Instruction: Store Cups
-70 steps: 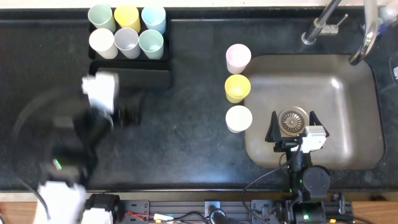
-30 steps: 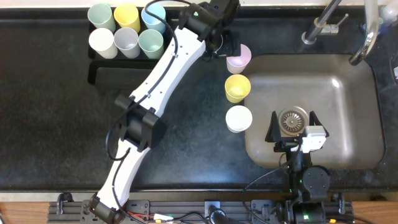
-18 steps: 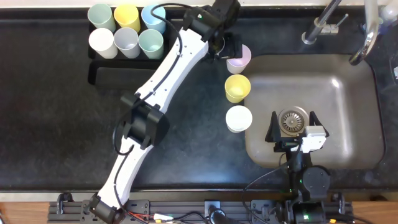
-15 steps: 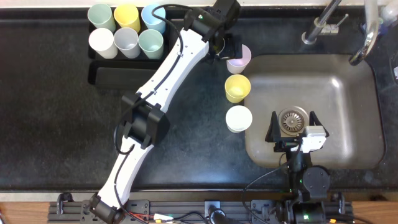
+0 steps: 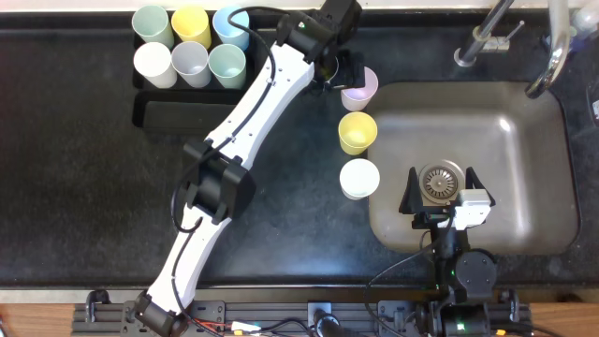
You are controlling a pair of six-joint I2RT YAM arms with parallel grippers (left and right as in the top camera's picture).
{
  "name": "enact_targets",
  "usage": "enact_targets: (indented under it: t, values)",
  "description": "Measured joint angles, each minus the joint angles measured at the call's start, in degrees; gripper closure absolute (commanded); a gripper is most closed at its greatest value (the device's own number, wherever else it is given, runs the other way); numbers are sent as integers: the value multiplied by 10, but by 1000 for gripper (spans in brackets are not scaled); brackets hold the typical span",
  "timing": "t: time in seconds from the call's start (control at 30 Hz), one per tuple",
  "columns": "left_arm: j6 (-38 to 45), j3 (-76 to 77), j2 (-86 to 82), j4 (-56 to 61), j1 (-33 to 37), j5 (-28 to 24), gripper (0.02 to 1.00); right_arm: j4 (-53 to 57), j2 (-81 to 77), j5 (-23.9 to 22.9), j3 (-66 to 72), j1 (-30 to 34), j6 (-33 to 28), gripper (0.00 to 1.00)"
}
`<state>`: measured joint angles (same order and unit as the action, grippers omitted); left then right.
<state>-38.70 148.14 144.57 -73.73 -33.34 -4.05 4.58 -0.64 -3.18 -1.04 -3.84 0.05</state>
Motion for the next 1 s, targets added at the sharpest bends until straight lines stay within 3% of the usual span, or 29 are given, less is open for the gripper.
enact_targets:
  t: [0.37, 0.4, 0.43, 0.47, 0.57, 0.83, 1.0]
  values:
    - [-2, 0, 25, -14, 0, 0, 40, 0, 0, 0, 0, 0, 0, 3]
    - [-2, 0, 27, -14, 0, 0, 266, 0, 0, 0, 0, 0, 0, 3]
    - [-2, 0, 28, -14, 0, 0, 555, 0, 0, 0, 0, 0, 0, 3]
    - [-2, 0, 28, -14, 0, 0, 763, 0, 0, 0, 0, 0, 0, 3]
    - [-3, 0, 28, -12, 0, 0, 982, 0, 0, 0, 0, 0, 0, 5]
    - [-3, 3, 4, 5, 3, 1, 982, 0, 0, 0, 0, 0, 0, 3]
    - [-3, 3, -57, -31, 28, 31, 982, 0, 0, 0, 0, 0, 0, 3]
